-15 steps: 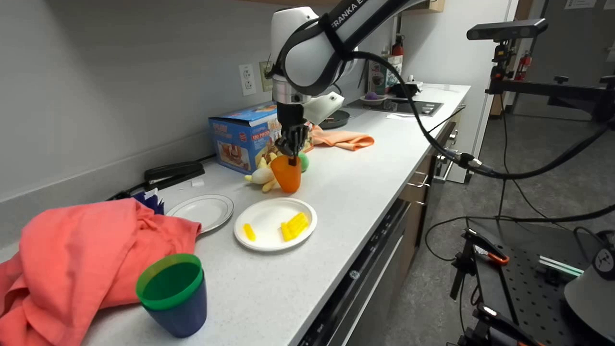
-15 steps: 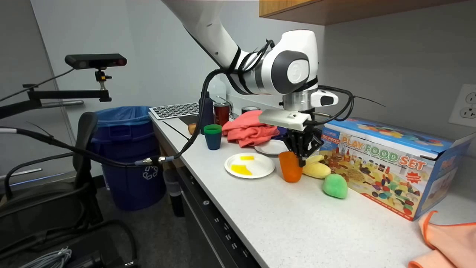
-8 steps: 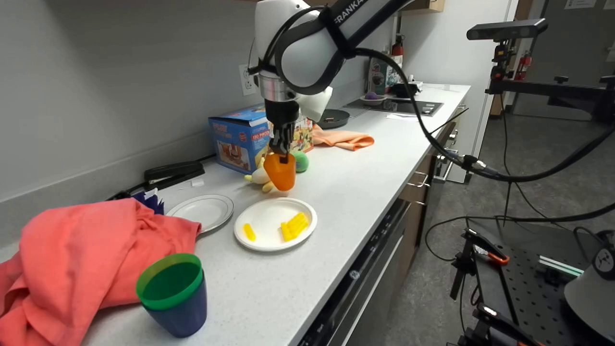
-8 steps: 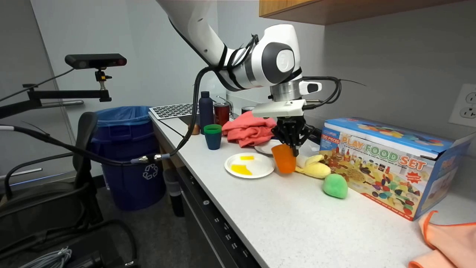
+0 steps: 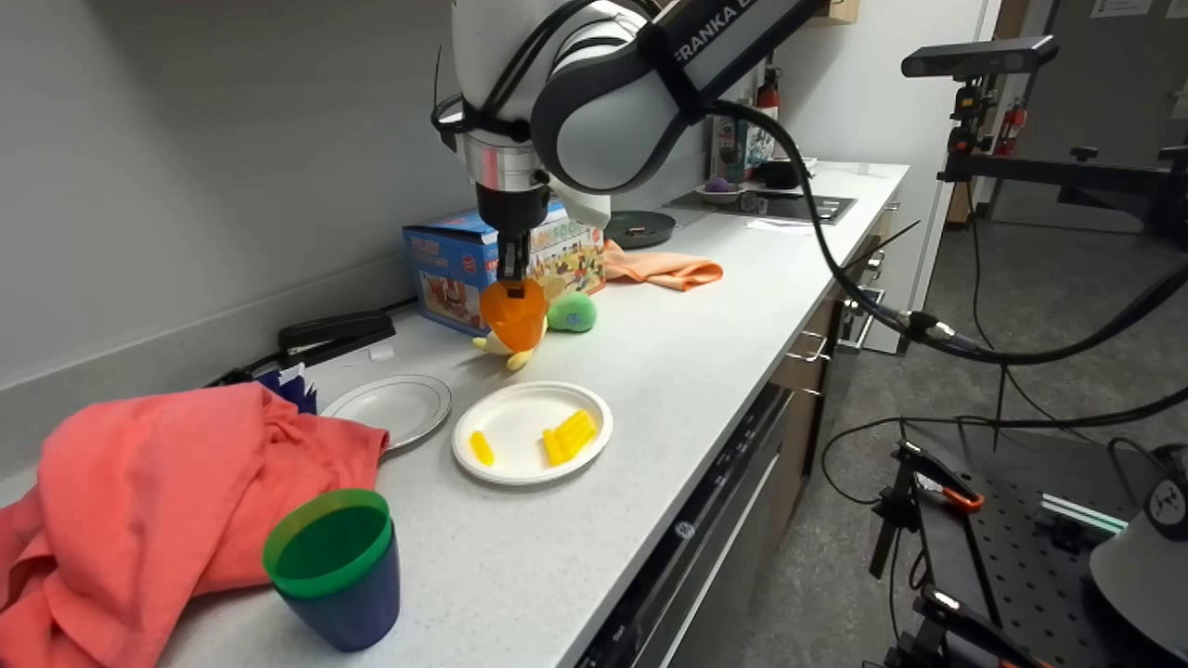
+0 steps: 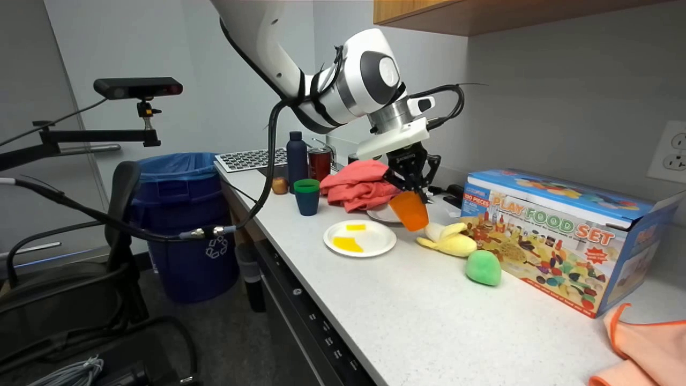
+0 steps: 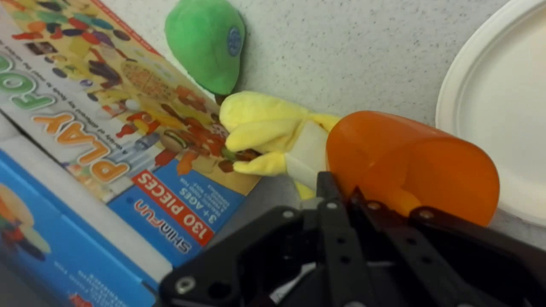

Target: Remove the fries from the cup and put them on the plate

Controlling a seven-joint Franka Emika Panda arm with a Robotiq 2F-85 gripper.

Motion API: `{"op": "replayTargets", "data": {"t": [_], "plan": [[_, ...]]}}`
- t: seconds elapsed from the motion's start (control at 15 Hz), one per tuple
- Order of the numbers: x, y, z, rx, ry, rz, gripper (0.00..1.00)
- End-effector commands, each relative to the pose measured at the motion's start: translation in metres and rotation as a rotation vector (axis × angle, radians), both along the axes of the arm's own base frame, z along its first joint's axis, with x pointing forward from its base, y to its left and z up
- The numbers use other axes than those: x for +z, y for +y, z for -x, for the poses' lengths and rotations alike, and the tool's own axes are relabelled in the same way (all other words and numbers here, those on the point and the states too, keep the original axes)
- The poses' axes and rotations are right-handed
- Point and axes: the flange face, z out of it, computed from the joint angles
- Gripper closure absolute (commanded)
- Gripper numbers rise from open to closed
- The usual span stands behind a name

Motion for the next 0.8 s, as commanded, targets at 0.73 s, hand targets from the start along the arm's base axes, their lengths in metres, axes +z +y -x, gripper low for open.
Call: {"op": "replayTargets", "data": {"t": [0.73], "plan": [[-0.013, 0.039, 0.015, 0.102, -0.092, 0.167, 0.99]]}}
